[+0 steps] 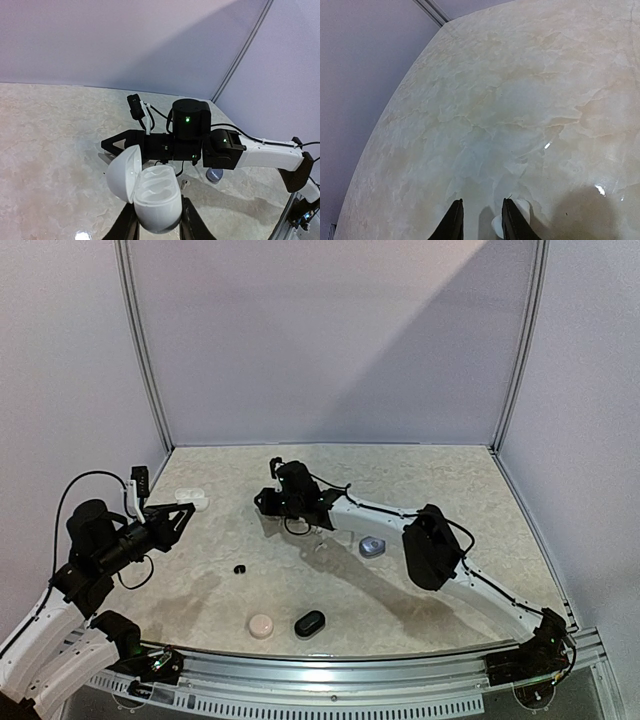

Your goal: Insert the wireless bluetooth earbuds into the charging case

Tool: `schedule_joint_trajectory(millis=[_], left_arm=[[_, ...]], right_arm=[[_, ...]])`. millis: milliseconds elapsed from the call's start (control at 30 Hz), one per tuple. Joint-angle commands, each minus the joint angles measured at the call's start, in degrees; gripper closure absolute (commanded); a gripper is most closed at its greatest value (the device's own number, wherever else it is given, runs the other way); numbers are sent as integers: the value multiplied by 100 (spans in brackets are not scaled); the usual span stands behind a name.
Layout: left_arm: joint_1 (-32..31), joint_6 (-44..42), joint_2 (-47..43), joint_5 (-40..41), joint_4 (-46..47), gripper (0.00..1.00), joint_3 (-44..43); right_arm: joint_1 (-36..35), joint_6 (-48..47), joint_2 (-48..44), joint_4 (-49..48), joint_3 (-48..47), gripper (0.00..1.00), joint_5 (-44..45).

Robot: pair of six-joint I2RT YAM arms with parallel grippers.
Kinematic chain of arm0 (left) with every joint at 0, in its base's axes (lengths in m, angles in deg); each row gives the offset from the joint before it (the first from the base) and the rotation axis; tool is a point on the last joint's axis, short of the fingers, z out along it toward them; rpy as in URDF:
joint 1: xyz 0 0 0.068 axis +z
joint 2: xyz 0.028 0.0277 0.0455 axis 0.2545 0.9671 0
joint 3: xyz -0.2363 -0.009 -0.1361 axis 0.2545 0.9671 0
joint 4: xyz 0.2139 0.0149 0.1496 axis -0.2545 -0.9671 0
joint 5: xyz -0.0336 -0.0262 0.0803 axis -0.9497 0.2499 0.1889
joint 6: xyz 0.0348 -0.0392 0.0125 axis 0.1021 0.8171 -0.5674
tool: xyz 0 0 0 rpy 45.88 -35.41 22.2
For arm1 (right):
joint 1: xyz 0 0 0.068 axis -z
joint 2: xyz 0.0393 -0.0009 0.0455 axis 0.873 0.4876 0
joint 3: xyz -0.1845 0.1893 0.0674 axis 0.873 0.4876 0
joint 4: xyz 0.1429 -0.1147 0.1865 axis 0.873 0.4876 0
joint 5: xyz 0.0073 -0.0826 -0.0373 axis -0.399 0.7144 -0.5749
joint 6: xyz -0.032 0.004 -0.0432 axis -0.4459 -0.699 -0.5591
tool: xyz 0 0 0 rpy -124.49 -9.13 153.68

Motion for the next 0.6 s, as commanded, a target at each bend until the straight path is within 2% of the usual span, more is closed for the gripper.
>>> schedule_joint_trajectory(millis=[0,167,300,567], left_arm=[[99,-55,-57,31,66,100,49],[110,-76,-73,31,47,100,53],[108,-75,-86,26,44,100,49],[122,-89,-91,17,37,100,49]], right_arm=[[-184,-147,-173,869,480,74,-326],[-198,-280,-406,903,602,79,-412],[-205,-401,-824,865,1048,79,-454],[-209,-830,-1246,955,1226,78,-596]])
